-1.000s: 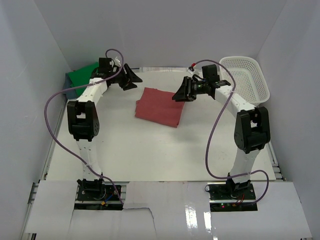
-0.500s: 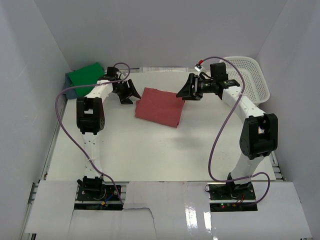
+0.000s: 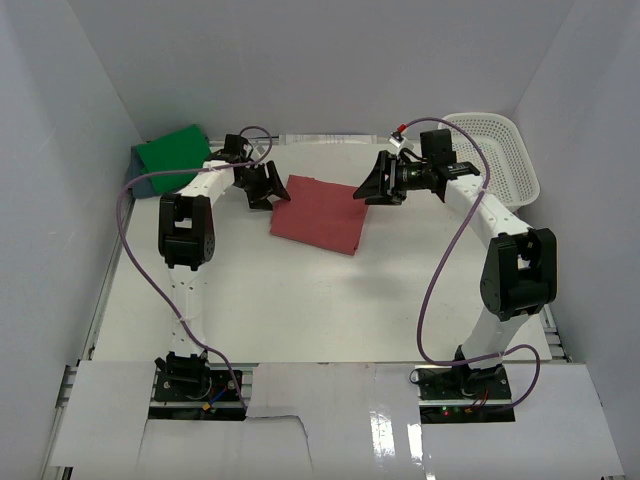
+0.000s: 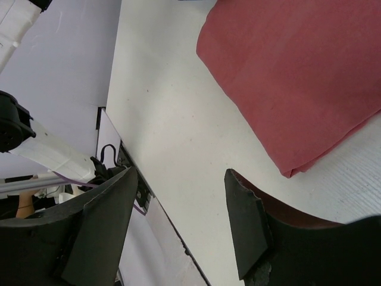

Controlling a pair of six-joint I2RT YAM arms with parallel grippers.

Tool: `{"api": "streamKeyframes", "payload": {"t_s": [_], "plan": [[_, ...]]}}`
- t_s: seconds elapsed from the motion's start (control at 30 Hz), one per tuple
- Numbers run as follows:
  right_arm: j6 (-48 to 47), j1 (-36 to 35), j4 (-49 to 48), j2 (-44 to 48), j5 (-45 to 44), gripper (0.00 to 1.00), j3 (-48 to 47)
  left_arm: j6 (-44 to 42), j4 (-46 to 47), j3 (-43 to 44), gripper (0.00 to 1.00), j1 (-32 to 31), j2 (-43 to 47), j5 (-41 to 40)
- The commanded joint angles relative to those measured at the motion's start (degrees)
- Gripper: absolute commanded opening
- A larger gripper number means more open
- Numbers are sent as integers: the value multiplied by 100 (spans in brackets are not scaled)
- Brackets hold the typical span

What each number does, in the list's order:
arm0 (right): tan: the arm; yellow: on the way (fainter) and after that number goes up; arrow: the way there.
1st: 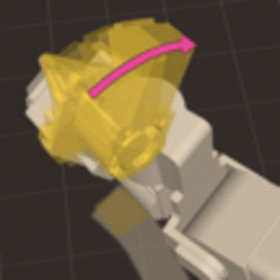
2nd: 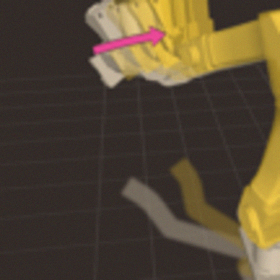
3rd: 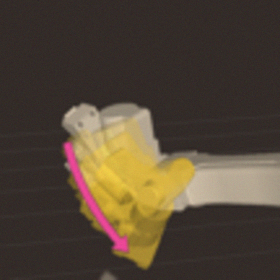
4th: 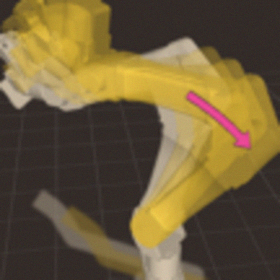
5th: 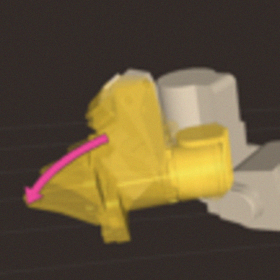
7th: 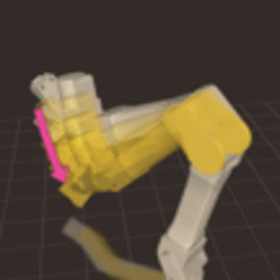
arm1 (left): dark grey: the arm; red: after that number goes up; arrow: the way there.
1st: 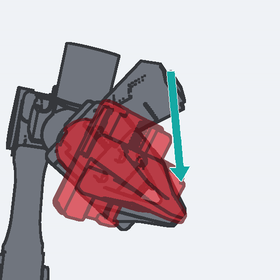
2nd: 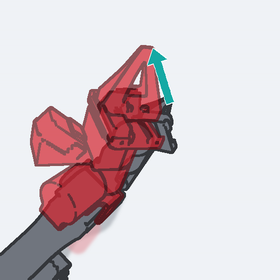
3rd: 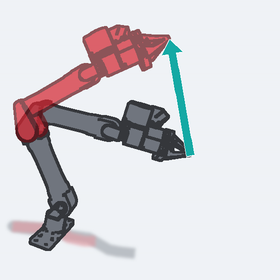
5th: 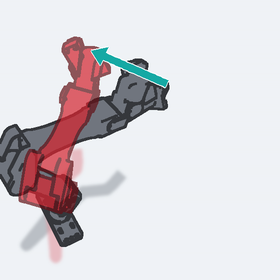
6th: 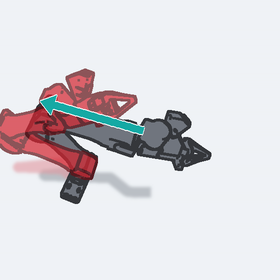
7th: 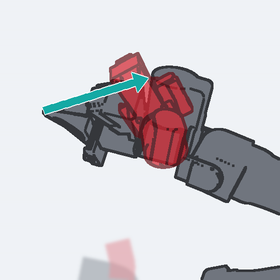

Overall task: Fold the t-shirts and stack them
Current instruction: Put the neatly folded tshirt into the corner of the board with the left arm

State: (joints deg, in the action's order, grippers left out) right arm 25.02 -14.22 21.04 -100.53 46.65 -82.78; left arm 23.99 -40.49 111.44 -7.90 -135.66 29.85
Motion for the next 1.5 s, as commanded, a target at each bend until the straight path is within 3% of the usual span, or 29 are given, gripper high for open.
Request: {"api": "streamKeyframes", "payload": {"t_s": [0.0,0.23,0.3,0.5,0.63,0.67,0.83,0.97,1.23,1.47], "plan": [[-85,33,14,218,46,67,52,-114,-223,-201,73,-132,-128,135],[-76,33,14,236,46,67,69,-149,-214,-351,71,-238,-347,118],[-76,24,23,253,54,67,69,-166,-214,-342,57,-273,-417,170],[-85,42,14,271,63,67,113,-219,-222,-184,32,-308,-734,433],[-76,59,15,306,81,67,131,-228,-266,88,3,-309,-1068,977],[-76,59,23,323,89,67,131,-219,-275,141,0,-309,-1181,1066],[-84,86,23,394,46,66,253,-53,-117,370,0,-186,-1165,1454],[-102,112,41,464,37,67,333,132,32,571,0,130,-849,1007],[-137,121,129,622,-25,66,447,370,59,1564,0,1009,-594,901],[-199,121,225,684,-60,66,500,273,621,1890,0,1273,4,698]]}}
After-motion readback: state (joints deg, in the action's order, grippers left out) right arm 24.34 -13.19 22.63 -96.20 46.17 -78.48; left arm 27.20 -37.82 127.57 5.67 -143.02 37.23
